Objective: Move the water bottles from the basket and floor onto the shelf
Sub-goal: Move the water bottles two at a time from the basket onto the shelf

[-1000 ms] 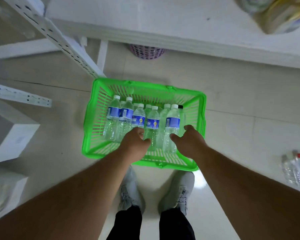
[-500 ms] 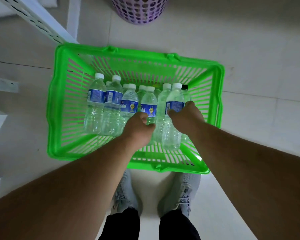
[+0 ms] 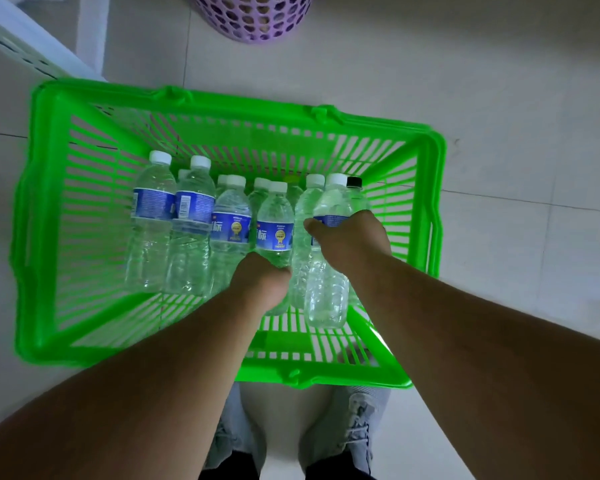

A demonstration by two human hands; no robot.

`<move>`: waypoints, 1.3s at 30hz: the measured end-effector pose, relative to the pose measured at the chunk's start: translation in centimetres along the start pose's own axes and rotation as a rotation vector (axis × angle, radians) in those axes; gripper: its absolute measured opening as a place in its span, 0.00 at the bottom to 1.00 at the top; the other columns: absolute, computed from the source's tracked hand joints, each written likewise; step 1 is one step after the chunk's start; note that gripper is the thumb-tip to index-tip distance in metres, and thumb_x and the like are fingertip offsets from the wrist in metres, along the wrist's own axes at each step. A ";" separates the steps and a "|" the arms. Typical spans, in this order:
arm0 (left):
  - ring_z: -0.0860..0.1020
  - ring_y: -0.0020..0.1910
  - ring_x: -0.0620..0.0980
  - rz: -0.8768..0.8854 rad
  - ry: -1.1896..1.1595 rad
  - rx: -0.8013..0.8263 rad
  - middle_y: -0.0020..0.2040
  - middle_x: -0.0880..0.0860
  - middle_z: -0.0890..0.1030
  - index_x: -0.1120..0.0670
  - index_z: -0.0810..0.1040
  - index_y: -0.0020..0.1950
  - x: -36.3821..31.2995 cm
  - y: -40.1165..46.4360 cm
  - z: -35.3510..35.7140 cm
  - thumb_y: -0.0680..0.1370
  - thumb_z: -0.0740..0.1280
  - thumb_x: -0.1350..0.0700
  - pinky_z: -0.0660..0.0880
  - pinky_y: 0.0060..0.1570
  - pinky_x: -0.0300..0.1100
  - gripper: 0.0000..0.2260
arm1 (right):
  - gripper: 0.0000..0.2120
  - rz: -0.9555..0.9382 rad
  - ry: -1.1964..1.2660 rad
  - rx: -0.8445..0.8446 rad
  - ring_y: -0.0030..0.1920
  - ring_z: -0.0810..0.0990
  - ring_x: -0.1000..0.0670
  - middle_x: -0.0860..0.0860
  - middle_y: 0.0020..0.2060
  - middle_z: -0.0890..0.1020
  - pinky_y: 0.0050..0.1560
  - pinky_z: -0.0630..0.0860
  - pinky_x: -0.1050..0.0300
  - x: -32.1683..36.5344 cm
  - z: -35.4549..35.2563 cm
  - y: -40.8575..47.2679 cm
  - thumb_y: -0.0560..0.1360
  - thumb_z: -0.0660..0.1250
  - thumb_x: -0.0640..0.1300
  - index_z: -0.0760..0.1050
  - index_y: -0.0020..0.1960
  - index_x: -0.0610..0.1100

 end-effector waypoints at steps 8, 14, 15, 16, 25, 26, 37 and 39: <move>0.81 0.56 0.60 -0.005 0.094 -0.123 0.65 0.61 0.75 0.59 0.68 0.70 0.6 0.7 0.7 0.74 0.71 0.40 0.75 0.40 0.44 0.33 | 0.21 -0.008 0.050 -0.008 0.26 0.74 0.53 0.53 0.30 0.75 0.23 0.61 0.64 -0.4 -0.4 0.1 0.64 0.72 0.63 0.68 0.36 0.48; 0.80 0.58 0.59 0.014 0.005 -0.128 0.67 0.59 0.75 0.59 0.67 0.69 0.5 1.0 0.5 0.73 0.74 0.46 0.64 0.27 0.38 0.31 | 0.19 -0.022 0.110 0.024 0.27 0.73 0.54 0.54 0.29 0.75 0.24 0.62 0.63 0.0 0.1 -0.4 0.64 0.73 0.60 0.68 0.37 0.48; 0.80 0.58 0.59 0.019 0.023 -0.136 0.66 0.59 0.76 0.60 0.68 0.68 0.3 0.8 0.4 0.73 0.74 0.47 0.66 0.29 0.39 0.30 | 0.19 -0.028 0.117 0.028 0.26 0.73 0.54 0.55 0.29 0.75 0.23 0.61 0.64 0.0 0.1 -0.5 0.64 0.73 0.59 0.68 0.37 0.49; 0.80 0.57 0.59 0.020 0.039 -0.144 0.64 0.59 0.77 0.60 0.69 0.67 0.3 0.7 0.2 0.73 0.75 0.47 0.68 0.32 0.40 0.29 | 0.18 -0.039 0.119 0.036 0.26 0.73 0.54 0.55 0.28 0.75 0.23 0.61 0.64 0.2 0.1 -0.7 0.64 0.73 0.59 0.68 0.37 0.49; 0.79 0.36 0.47 0.057 0.105 0.056 0.56 0.59 0.82 0.63 0.75 0.62 -0.6 -1.3 -1.2 0.76 0.72 0.53 0.74 0.30 0.35 0.20 | 0.23 -0.060 0.145 0.061 0.40 0.79 0.46 0.49 0.43 0.81 0.32 0.70 0.60 0.6 -0.5 -3.5 0.65 0.73 0.59 0.75 0.52 0.45; 0.74 0.31 0.44 0.048 0.062 0.061 0.56 0.59 0.82 0.63 0.73 0.66 -0.7 -1.3 -1.2 0.77 0.71 0.50 0.69 0.22 0.32 0.24 | 0.23 -0.059 0.142 0.064 0.39 0.79 0.46 0.48 0.43 0.81 0.30 0.68 0.61 0.7 -0.5 -3.4 0.65 0.73 0.59 0.75 0.53 0.45; 0.82 0.52 0.59 0.011 0.034 -0.120 0.56 0.61 0.81 0.61 0.76 0.57 0.0 1.2 0.2 0.72 0.74 0.46 0.79 0.46 0.45 0.23 | 0.26 -0.074 0.146 0.077 0.32 0.76 0.50 0.51 0.36 0.77 0.26 0.66 0.61 -0.4 0.3 -0.7 0.65 0.74 0.64 0.74 0.49 0.45; 0.81 0.53 0.60 -0.007 0.068 -0.118 0.58 0.61 0.80 0.60 0.77 0.58 0.0 1.5 0.5 0.72 0.74 0.45 0.80 0.52 0.50 0.23 | 0.26 -0.086 0.154 0.092 0.32 0.76 0.51 0.51 0.36 0.78 0.26 0.66 0.61 -0.3 0.4 -0.4 0.65 0.74 0.66 0.74 0.49 0.46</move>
Point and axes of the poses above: each hand's wrist, its own y-axis towards the middle knuckle, its own z-axis out of the palm, x = y × z, the point moved 8 cm from there along y, towards the middle knuckle
